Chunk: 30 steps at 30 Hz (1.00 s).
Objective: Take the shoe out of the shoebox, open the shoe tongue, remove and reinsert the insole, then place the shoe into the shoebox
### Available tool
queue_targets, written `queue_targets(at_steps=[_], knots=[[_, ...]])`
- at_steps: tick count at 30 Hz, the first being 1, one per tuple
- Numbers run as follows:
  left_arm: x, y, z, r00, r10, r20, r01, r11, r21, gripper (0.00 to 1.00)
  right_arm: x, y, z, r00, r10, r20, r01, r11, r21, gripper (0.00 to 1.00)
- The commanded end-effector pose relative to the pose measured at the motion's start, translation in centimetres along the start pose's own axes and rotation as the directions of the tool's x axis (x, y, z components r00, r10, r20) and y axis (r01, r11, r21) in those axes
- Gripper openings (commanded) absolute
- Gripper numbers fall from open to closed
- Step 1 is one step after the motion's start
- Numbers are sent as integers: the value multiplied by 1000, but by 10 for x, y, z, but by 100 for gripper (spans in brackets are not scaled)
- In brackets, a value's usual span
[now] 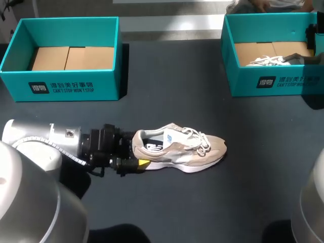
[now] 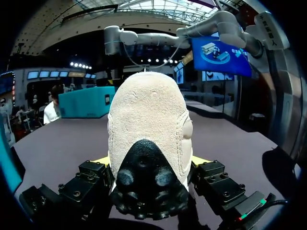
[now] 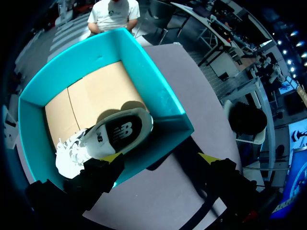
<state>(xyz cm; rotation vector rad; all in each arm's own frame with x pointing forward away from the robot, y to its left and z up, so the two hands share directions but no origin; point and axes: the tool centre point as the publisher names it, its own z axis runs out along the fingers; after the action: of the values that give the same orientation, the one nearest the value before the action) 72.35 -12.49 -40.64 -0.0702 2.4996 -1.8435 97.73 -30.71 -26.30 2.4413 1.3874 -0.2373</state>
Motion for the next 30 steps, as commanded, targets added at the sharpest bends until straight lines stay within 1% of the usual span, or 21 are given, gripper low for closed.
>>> queue_targets(at_steps=[1,6,10,15,30], knots=[[7,3,-7,998,-11,57,11,1000,-8,0,0,0,0,1000,0,-1,0,1000,-1,100],[7,11,-2,998,-24,51,25,999,-23,0,0,0,0,1000,0,-1,0,1000,-1,100],[6,14,0,999,-36,40,37,999,-28,0,0,0,0,1000,0,-1,0,1000,-1,100],[6,16,-2,998,-52,35,53,998,-24,0,0,0,0,1000,0,-1,0,1000,-1,100],[6,16,-2,998,-52,35,53,998,-24,0,0,0,0,1000,0,-1,0,1000,-1,100]])
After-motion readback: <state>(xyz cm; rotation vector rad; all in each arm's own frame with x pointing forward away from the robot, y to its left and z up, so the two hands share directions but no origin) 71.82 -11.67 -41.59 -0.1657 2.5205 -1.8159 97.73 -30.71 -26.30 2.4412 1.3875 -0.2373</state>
